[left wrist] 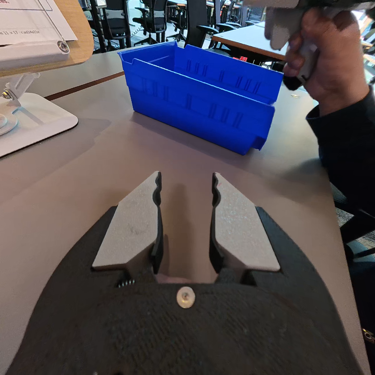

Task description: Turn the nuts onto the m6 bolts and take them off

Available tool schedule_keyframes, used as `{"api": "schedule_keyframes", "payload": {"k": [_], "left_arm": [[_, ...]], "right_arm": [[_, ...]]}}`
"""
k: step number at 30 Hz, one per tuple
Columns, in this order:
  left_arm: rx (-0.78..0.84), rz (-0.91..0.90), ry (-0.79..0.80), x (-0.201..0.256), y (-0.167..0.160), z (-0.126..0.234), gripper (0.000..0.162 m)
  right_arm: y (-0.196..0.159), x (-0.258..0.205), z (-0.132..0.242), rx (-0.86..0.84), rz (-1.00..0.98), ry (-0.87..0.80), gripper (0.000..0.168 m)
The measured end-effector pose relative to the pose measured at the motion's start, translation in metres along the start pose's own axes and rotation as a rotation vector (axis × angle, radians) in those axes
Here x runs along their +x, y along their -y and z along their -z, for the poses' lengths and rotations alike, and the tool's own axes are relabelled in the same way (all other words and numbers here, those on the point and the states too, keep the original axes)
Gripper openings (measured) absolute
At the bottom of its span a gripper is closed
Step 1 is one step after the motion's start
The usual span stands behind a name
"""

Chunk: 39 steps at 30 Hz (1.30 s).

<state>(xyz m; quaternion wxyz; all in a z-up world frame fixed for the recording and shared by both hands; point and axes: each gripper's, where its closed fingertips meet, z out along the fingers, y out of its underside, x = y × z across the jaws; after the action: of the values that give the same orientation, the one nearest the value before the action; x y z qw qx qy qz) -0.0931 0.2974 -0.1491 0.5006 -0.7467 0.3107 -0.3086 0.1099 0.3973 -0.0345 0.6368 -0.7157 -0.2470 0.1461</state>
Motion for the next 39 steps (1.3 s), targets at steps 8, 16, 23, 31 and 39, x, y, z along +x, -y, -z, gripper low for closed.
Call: {"api": "schedule_keyframes", "payload": {"k": [8, 16, 23, 31, 39], "left_arm": [[-0.024, -0.016, 0.007, -0.001, -0.004, -0.002, 0.048], [-0.046, -0.02, 0.072, -0.01, -0.015, -0.007, 0.048], [0.037, 0.038, 0.209, 0.01, -0.015, 0.025, 0.049], [0.061, -0.041, 0.423, 0.074, -0.001, 0.131, 0.052], [0.037, 0.004, 0.867, 0.016, -0.031, 0.253, 0.062]], "right_arm": [[0.006, -0.022, 0.023, -0.024, -0.085, 0.204, 0.043], [-0.019, -0.049, 0.038, -0.177, -0.06, 0.321, 0.056], [-0.046, -0.091, 0.048, -0.293, -0.052, 0.456, 0.065], [-0.097, -0.115, 0.028, -0.484, 0.029, 0.419, 0.07], [-0.118, -0.105, 0.012, -0.534, 0.049, 0.262, 0.067]]}}
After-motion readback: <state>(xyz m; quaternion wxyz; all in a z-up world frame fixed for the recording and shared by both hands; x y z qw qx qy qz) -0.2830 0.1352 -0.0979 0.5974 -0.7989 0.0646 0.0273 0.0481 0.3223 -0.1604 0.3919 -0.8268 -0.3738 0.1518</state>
